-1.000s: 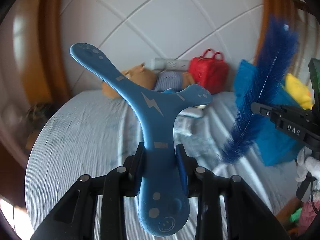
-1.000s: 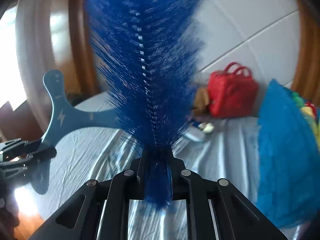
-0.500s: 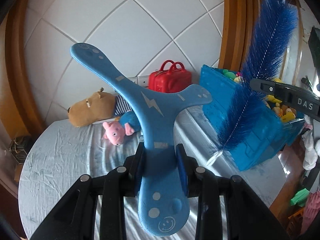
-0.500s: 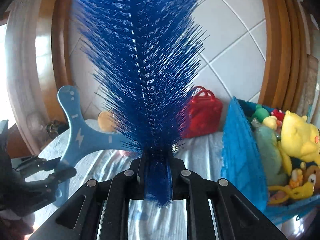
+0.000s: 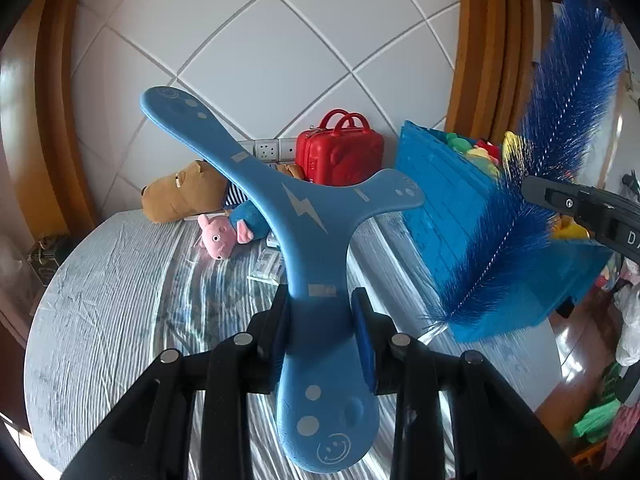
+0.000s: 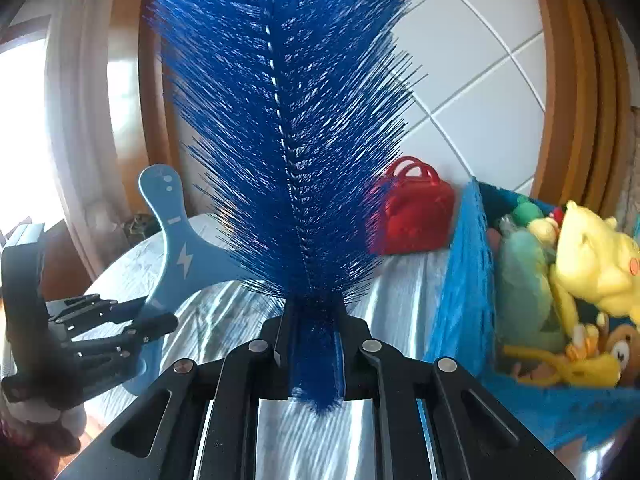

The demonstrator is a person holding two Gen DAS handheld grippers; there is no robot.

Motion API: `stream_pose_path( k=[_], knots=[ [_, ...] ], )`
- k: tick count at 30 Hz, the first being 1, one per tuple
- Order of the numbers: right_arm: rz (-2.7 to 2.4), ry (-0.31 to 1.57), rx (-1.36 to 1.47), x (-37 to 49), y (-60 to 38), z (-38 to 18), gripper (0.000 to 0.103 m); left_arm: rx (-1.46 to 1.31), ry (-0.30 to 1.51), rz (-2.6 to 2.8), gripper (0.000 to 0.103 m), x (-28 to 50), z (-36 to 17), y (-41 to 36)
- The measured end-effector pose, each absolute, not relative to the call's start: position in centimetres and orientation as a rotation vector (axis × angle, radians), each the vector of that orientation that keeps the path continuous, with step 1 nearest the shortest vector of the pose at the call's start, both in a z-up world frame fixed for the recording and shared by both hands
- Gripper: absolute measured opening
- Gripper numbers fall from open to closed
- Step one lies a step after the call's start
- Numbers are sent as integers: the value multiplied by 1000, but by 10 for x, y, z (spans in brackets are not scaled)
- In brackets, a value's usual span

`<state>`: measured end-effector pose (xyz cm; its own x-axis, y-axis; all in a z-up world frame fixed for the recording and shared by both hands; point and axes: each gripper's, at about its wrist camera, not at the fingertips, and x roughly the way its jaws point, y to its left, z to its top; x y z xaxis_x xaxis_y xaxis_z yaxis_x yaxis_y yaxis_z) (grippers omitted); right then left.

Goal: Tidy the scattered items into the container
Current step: 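Carry the boomerang and feather duster in both grippers over the blue crate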

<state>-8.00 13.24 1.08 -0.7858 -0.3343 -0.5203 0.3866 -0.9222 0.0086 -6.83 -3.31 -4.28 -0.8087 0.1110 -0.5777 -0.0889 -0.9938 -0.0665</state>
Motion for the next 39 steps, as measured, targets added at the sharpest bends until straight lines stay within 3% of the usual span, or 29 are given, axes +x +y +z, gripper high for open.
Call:
stream_pose_path(
  k=[17,27,39],
  knots=[
    [-2898,-6,725,8,207,51,14,-720,79,2676,30,-31,13,43],
    [-2973,-4,653,-32,299,87,14,-629,100,2616,30,-87,34,162],
    [-2868,60,699,-164,419,102,14,-648,60,2705,30,-206,53,288]
  ],
)
